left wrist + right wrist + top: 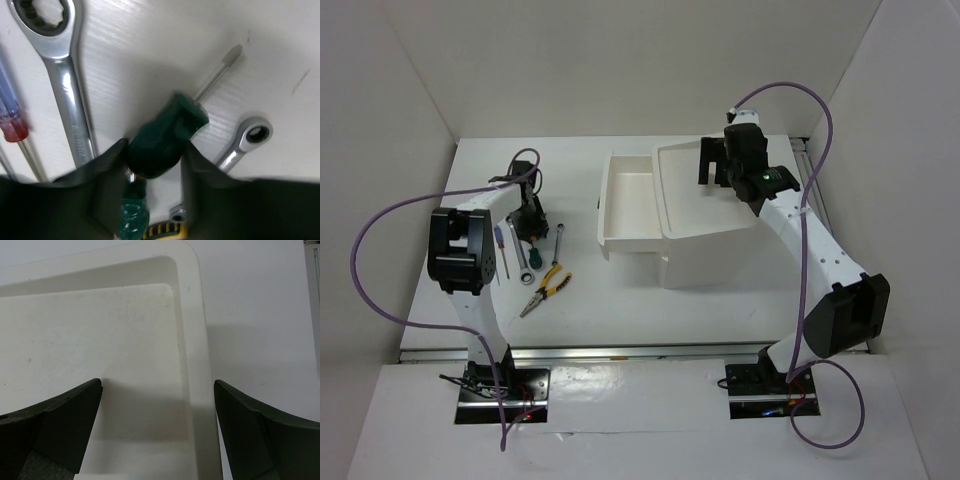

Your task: Sort the tools into containers

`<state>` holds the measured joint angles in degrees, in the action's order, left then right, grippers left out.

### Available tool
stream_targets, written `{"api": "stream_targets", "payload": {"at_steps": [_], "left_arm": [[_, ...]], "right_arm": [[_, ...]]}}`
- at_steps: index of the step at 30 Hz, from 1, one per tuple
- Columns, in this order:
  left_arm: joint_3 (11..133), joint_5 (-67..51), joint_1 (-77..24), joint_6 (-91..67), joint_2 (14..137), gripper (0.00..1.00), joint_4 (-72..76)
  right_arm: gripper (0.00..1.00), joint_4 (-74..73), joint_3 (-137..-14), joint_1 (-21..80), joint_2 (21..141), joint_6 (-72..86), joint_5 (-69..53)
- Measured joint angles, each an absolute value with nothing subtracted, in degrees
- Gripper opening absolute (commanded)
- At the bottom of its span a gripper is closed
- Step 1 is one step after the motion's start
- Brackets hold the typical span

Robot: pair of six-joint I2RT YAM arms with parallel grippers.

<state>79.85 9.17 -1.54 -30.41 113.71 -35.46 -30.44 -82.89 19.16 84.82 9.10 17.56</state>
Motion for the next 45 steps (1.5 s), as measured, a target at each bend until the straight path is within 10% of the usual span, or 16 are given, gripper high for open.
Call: {"api": "stream_targets", "payload": {"at_steps": [5, 18, 29, 34, 37, 45], "left_arm": [[81.19, 8.73, -1.54, -29.82, 114.56, 0.00, -35.51], [88.86, 5.30, -5.10, -28.77, 101.71, 0.00, -40.60], [94.87, -3.18, -27.24, -35.22, 85.19, 0.00, -32.10], [94.50, -1.78, -32.51, -37.85, 93.17, 0.70, -33.01], [94.45, -0.36, -33.21, -38.52, 95.24, 0.86, -34.59], [94.94, 9.98, -32.75, -40.38, 91.64, 0.89, -38.35]], "right_arm": [[0.99, -30.61, -82.83, 19.16, 84.58, 9.06, 17.52], [0.99, -30.85, -82.81, 19.16, 84.49, 9.06, 17.63], [0.99, -30.98, -82.81, 19.27, 84.49, 9.06, 18.92], [0.99, -31.48, -82.81, 19.27, 84.16, 9.04, 18.85], [0.99, -32.10, -82.83, 19.27, 83.88, 8.91, 18.85], [0.99, -32.64, -83.00, 19.29, 83.83, 8.88, 19.11]]}}
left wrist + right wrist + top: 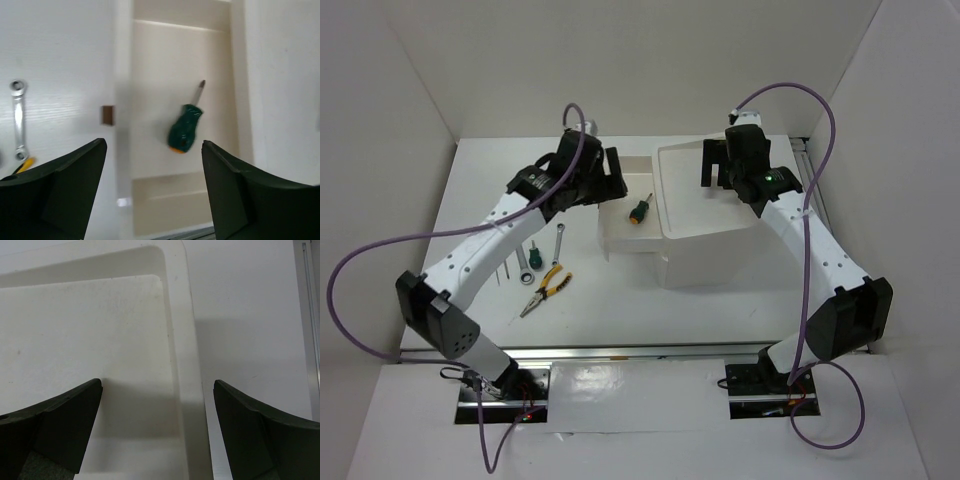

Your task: Sort the tools into containers

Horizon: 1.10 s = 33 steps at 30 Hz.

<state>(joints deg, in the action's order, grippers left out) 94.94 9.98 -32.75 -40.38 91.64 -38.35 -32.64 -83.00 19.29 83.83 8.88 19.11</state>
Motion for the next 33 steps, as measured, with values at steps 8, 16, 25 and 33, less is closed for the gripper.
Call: {"api": "stream_targets", "payload": {"at_steps": [8, 16, 25, 33], "left_arm": [[78.32, 23.75, -20.21, -47.18, 73.06, 0.86, -46.65], [64.12, 20.97, -8.01, -46.70, 78.24, 0.84, -46.87], [64.12, 15.64, -3.60, -42.13, 88.07, 0.78, -36.88], [63.44, 11.77, -4.27, -40.93, 97.19, 0.69, -32.32]], "right_arm": [[0.99, -32.64, -83.00, 19.29, 83.83, 8.86, 19.49], [0.99, -32.56, -82.94, 19.44, 83.83, 8.86, 18.17], [0.99, -32.40, -82.91, 20.34, 83.83, 8.84, 17.19], [0.99, -32.42, -82.91, 20.38, 83.83, 8.86, 18.26]]}}
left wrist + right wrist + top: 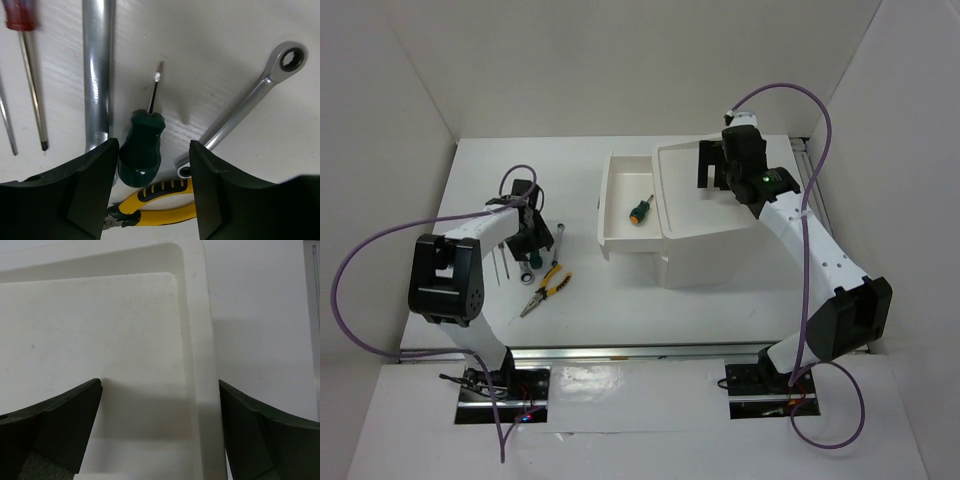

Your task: Sort the tools into containers

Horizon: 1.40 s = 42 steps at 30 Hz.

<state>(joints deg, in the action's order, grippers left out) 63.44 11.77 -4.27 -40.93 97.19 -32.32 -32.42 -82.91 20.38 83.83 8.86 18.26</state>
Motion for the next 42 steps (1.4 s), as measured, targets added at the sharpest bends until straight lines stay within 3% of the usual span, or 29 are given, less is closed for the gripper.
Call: {"api": "stream_targets", "payload": {"at_steps": [2, 4, 9, 18, 24, 29, 33, 34, 38, 42], "left_arm": [[62.83, 11.88, -5.30, -41.06, 98.72, 0.67, -32.05], [62.17, 12.12, -6.15, -41.60, 99.85, 0.52, -32.08], [62.19, 13.10, -7.35, -42.65, 100.64, 0.02, -32.53], [67.05, 15.84, -9.02, -43.44, 94.52, 0.00, -39.42], [88.01, 16.14, -21.04, -42.09, 80.51, 0.00, -39.11], [95.09, 11.88, -30.28, -41.93, 77.38, 0.00, -34.65], [97.51, 11.84, -35.35, -41.93, 82.83, 0.07, -34.50], [97.49, 11.99, -36.32, -41.98, 85.17, 0.14, -34.54], [97.12, 12.34, -38.17, -41.56, 93.54, 1.00, -35.40], [97.47, 15.53, -38.92, -42.15, 97.25, 1.00, -38.02]], "right_arm": [[0.99, -32.42, -82.91, 20.38, 83.83, 8.86, 18.72], [0.99, -32.42, -82.91, 20.38, 83.83, 8.84, 18.94], [0.99, -32.49, -82.91, 20.38, 83.83, 8.84, 19.73], [0.99, -32.49, -82.91, 20.38, 83.81, 8.88, 20.71], [0.99, -32.56, -82.89, 20.38, 83.81, 8.91, 21.56], [0.99, -32.56, -82.78, 20.40, 83.77, 8.91, 22.44], [0.99, -32.38, -82.46, 20.40, 83.50, 8.93, 22.96], [0.99, -32.45, -82.46, 20.40, 83.48, 8.93, 23.09], [0.99, -32.51, -82.46, 20.40, 83.48, 8.93, 23.42], [0.99, -32.53, -82.46, 20.40, 83.48, 8.95, 23.79]]}}
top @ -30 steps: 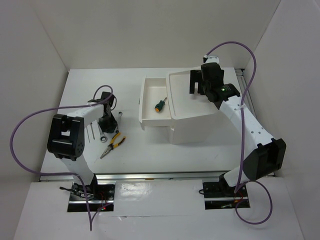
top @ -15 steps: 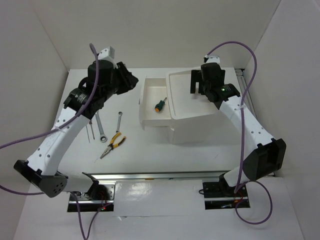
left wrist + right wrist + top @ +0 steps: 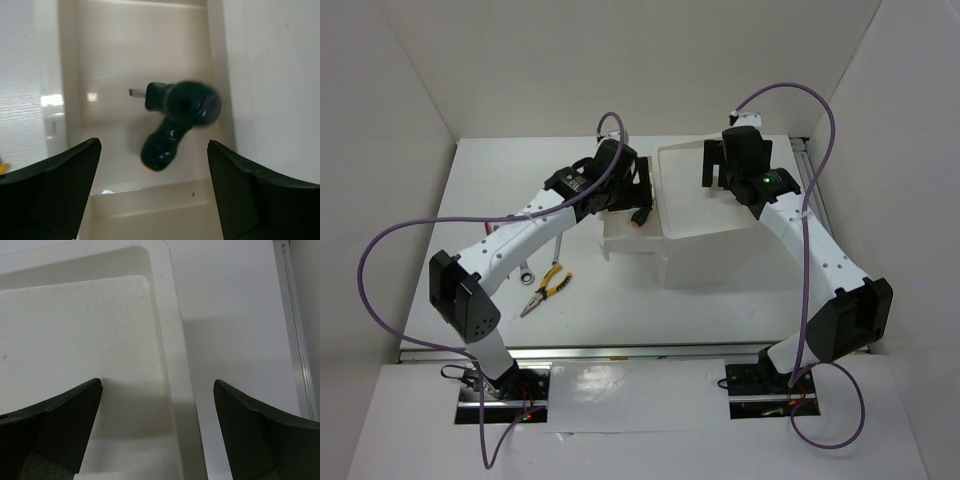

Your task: Sort the tools into containers

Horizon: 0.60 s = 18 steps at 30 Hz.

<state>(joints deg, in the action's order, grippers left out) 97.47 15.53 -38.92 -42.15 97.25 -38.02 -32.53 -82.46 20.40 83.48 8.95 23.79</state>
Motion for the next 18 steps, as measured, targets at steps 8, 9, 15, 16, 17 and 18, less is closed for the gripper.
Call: {"api": "stream_targets", "payload": {"at_steps": [8, 9, 15, 16, 17, 18], "left_arm": [[93.49, 30.33, -32.82, -45.54, 85.08, 0.16, -43.64], [91.57, 31.46, -30.02, -46.33, 82.94, 0.02, -44.05], [79.02, 30.55, -21.63, -46.24, 83.66, 0.00, -41.28], [77.52, 29.26, -21.67, -45.58, 85.60, 0.00, -40.25], [76.27, 27.97, -21.85, -44.99, 87.29, 0.00, -39.00], [75.18, 26.33, -22.04, -44.12, 88.82, 0.00, -37.71]], "right_arm": [[0.99, -32.56, -82.46, 20.40, 83.48, 8.93, 24.53], [0.99, -32.58, -82.46, 20.40, 83.48, 8.91, 24.62], [0.99, -32.53, -82.46, 20.40, 83.59, 8.88, 24.73], [0.99, -32.51, -82.46, 20.40, 83.59, 8.88, 24.75], [0.99, -32.49, -82.46, 20.40, 83.59, 8.88, 24.75], [0.99, -32.47, -82.46, 20.40, 83.61, 8.84, 24.73]]}}
